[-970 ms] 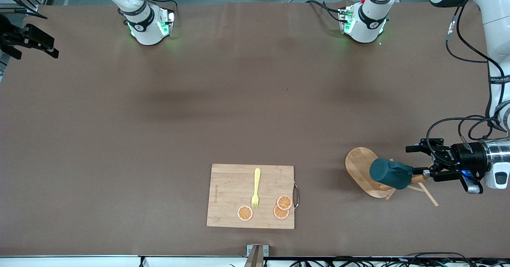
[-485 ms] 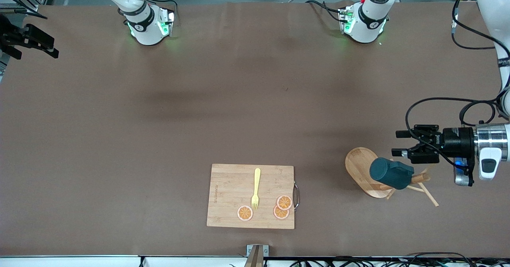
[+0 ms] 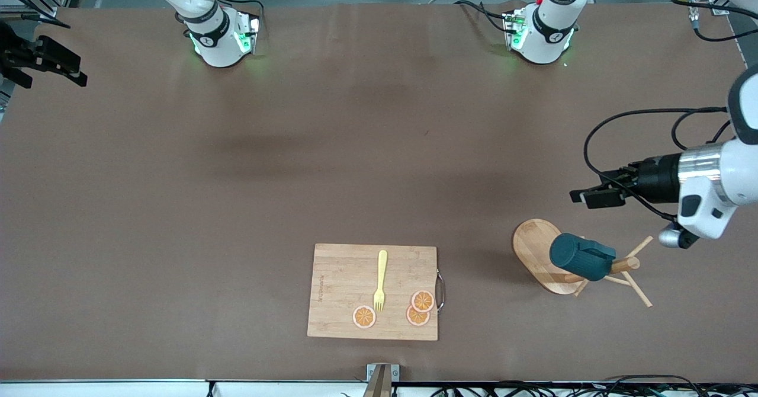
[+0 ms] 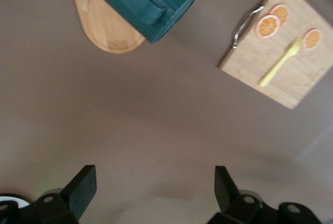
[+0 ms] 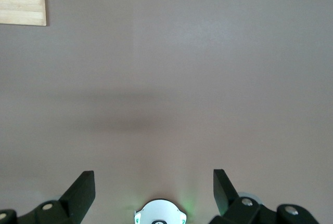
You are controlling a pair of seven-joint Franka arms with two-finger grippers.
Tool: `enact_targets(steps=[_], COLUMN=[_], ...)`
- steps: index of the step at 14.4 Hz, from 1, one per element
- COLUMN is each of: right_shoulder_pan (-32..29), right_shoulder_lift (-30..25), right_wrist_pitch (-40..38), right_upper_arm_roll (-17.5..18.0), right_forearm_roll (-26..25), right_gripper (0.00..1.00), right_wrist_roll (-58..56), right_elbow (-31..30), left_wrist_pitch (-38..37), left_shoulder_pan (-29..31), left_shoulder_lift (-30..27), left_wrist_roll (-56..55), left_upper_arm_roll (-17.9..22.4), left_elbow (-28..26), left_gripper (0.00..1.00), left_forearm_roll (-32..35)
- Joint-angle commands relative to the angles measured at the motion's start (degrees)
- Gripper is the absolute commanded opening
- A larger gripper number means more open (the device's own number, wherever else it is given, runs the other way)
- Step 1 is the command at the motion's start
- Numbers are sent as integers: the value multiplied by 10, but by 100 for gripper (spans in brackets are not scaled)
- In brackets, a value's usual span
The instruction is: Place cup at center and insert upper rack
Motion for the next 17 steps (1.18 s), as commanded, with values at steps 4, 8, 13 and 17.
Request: enact_targets(steps=[4, 8, 13, 17], right_shoulder_pan=[-12, -12, -11, -12], right_shoulder_lift=[-15, -15, -15, -15], right_wrist_pitch=[5, 5, 5, 5], right_upper_arm_roll=[8, 7, 7, 6], right_forearm_roll=[-4, -4, -4, -4], right_gripper=[100, 100, 100, 100], right_wrist_roll=[-8, -8, -8, -8], right_elbow=[-14, -14, -14, -14], left_wrist_pitch=[5, 3, -17, -25], left_shoulder_pan=[-50, -55, -47, 0], left_shoulder_lift=[-41, -74, -103, -140], left_wrist_roll=[28, 43, 111, 146], left_upper_arm_roll=[-2, -16, -15, -32], left_elbow=[-2, -3, -7, -52], left_gripper=[100, 100, 100, 100], left_forearm_roll=[201, 246, 235, 226])
